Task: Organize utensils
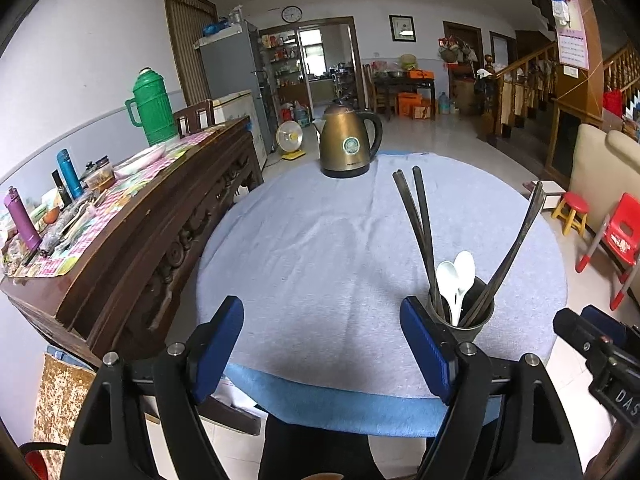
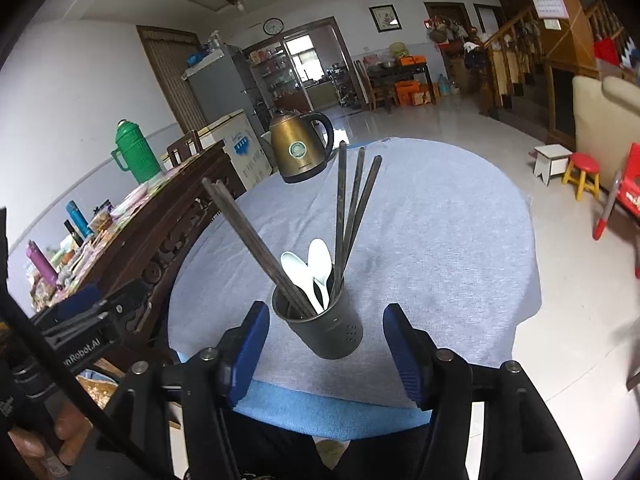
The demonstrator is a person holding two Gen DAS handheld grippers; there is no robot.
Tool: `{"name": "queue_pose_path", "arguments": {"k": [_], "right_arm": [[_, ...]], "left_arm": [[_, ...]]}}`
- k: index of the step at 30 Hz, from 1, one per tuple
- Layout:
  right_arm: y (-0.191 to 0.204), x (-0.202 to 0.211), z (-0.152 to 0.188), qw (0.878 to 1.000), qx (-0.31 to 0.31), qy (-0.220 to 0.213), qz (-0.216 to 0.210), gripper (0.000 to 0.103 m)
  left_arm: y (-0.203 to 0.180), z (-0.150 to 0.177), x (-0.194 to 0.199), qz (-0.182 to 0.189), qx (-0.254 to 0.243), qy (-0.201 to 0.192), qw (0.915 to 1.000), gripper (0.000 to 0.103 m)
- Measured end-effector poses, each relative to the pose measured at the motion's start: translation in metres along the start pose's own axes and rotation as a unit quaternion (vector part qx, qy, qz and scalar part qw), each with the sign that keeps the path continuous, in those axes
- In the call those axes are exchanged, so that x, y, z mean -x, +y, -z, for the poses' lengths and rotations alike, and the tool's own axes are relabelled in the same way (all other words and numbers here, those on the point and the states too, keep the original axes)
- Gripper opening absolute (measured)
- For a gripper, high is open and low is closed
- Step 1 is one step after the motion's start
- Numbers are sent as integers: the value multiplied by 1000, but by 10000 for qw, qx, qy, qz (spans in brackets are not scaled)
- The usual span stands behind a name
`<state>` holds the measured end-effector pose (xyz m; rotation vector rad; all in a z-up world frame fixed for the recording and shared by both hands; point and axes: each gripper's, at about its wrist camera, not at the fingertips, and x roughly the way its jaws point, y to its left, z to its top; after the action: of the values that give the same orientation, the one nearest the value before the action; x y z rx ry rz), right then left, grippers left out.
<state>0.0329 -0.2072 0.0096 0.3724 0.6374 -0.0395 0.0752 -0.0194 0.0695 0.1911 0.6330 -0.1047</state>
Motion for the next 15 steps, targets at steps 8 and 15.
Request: {"name": "queue_pose_path", "arguments": {"k": [8, 15], "right_arm": [[-1, -5, 3, 9999, -74, 39, 55, 66], [0, -6, 6, 9999, -89, 91, 62, 66]], "left_arm": [[1, 3, -4, 45, 3, -18, 10000, 82], [0, 9, -3, 61, -30, 14, 10000, 82]]}}
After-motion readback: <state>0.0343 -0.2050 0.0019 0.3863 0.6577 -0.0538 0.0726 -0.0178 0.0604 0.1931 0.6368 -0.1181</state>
